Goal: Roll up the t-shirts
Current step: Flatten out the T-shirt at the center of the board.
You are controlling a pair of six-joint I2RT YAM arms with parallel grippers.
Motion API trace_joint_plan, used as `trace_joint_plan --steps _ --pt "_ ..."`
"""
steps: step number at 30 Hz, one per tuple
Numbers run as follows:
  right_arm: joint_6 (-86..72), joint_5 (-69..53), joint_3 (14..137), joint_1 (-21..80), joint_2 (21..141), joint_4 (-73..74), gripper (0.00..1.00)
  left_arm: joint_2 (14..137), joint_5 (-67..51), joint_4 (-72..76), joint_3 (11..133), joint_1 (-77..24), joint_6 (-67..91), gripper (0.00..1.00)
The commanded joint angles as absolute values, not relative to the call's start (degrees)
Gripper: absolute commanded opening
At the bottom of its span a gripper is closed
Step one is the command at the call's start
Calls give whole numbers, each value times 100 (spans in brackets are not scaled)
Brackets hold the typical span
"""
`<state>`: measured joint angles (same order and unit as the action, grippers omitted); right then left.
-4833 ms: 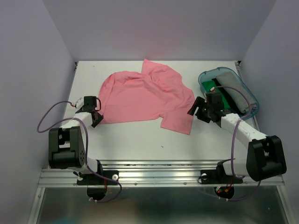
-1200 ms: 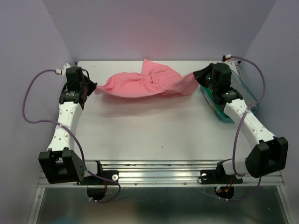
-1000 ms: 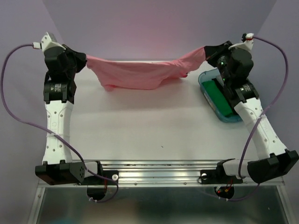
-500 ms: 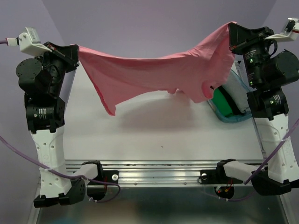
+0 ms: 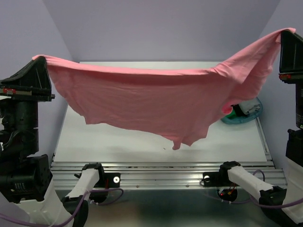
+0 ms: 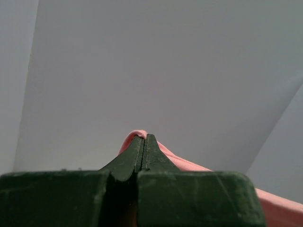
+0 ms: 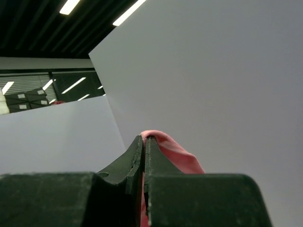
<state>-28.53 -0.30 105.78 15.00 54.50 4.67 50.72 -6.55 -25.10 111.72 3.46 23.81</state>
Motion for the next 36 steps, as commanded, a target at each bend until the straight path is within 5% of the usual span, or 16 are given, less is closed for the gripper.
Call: trace_joint_plan --steps 1,13,22,36 --pt "-2883 -158 10582 1477 5397 623 1 5308 -361 -2435 11390 352 2188 0" --pt "-3313 -53 8466 1477 5554 1433 1 6203 -211 -1601 10075 352 2224 0" --pt "-3279 404 7110 1477 7319 713 1 8257 -290 -503 8729 369 2180 0" --pt "-2944 352 8612 1178 10817 237 1 12444 -342 -694 11240 395 1934 0"
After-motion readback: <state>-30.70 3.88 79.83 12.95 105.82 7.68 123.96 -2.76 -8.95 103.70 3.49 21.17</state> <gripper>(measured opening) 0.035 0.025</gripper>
